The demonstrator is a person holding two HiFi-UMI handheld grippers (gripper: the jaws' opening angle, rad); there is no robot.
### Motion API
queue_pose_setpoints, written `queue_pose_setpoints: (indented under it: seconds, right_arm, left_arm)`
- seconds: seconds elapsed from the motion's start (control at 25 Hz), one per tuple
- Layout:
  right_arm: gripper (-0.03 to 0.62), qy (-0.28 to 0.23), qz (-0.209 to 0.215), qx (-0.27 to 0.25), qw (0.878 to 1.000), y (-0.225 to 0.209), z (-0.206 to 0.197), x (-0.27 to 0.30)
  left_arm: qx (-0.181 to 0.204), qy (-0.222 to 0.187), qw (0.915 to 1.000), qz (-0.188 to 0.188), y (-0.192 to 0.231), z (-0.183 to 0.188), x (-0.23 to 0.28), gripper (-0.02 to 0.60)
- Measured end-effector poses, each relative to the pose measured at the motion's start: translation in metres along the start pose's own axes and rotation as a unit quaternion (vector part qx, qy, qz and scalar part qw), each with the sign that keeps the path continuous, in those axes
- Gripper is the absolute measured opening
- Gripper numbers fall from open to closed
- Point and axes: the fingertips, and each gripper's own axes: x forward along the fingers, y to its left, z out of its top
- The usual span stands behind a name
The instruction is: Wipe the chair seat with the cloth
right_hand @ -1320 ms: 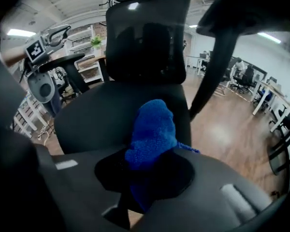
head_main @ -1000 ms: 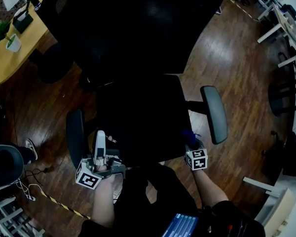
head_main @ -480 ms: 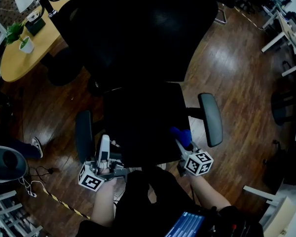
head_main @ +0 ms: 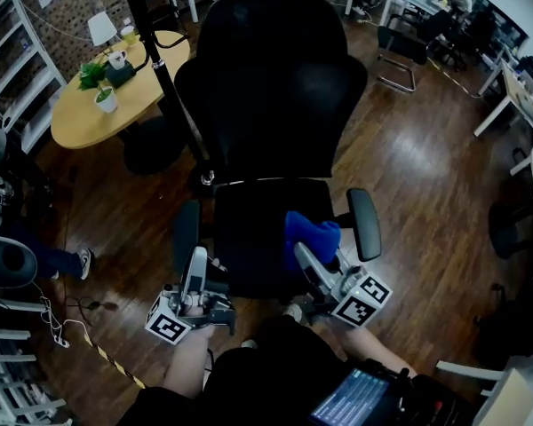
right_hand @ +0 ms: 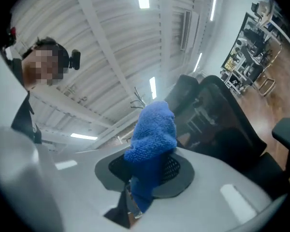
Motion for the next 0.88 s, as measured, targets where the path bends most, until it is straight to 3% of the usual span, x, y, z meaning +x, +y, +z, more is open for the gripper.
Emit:
queue_pose_setpoints:
  seconds: [0.2,0.44,0.6,0.88]
  right_arm:
    - [0.080,-0.046,0.041,-0.014,0.998,0.096,0.009,-0.027]
    - [0.080,-0.072,0.059,-0.012,0.996,0.185,-0.009,-0.063]
    - [0.080,-0.090,0.074,-0.006,0.993,0.208,0.000,-0.086]
    - [0.080,-0.098,0.086,0.012,0.991,0.203,0.020,-0.119]
  left_arm:
    - [0.004,0.014,0.9985,-0.053,-0.067,0.004,-0.033,-0.006]
    - [-0.011,0.022,0.9982,-0.055,-0.112,0.013,-0.097,-0.008]
    - [0.003,0.009,0.9987,-0.051,-0.143,0.012,-0.121,-0.006]
    - [0.027,-0.009,0.9977,-0.061,-0.177,-0.005,-0.115,-0.008]
